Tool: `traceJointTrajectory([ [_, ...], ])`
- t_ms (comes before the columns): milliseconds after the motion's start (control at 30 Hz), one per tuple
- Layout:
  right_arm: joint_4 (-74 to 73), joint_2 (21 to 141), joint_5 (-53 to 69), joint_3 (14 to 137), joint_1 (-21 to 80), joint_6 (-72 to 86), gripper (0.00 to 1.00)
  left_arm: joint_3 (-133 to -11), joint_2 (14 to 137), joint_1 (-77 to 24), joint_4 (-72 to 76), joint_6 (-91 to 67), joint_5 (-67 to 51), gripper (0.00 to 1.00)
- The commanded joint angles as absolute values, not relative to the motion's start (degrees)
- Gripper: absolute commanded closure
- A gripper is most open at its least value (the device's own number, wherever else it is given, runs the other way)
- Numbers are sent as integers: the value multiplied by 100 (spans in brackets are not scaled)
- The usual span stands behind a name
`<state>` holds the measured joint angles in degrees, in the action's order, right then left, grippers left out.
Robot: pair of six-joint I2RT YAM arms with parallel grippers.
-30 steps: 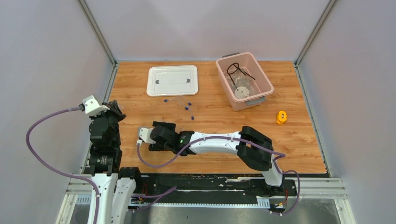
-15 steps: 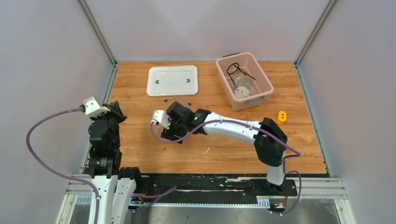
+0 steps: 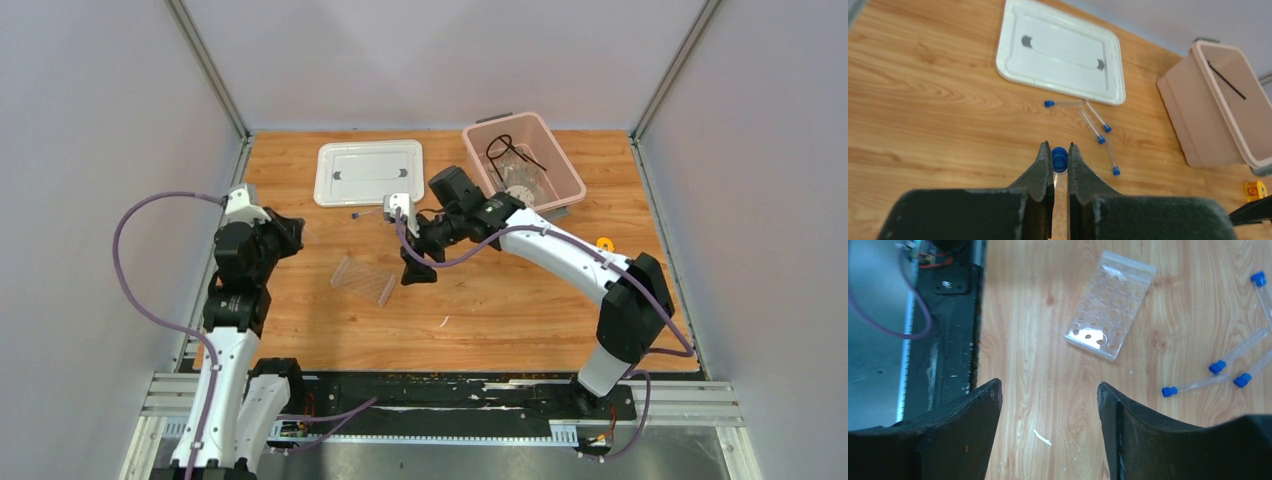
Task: Organize the chemistry lab equipment
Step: Move the test tube rack to the center of the board, then insert the test tube into the slot of the test tube rack.
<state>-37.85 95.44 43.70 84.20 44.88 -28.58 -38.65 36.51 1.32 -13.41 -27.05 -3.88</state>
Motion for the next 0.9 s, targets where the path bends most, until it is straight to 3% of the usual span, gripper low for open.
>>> traceJointTrajectory([
  [0,-2750,9878,3096,8152,4983,-2428,28,-3801,4082,180,-1183,-2943,-956,100],
  [133,-2555,10288,1695,8339,5552,-2607,20,-3807,4004,175,-1365,-2798,-393,100],
  [200,-2476,10384,1600,8385,5609,-2573,20,-3778,3949,176,-1384,-2735,-332,100],
  [433,-2924,10271,2529,8379,5237,-2802,20,-3479,4542,-23,-967,-2925,-817,100],
  [667,-3443,9990,3560,8393,4754,-3390,20,-3430,5141,-1561,-260,-2496,898,100],
  [867,-3445,9887,3739,8325,4525,-3450,20,-3098,5640,-1900,720,-2109,1329,100],
])
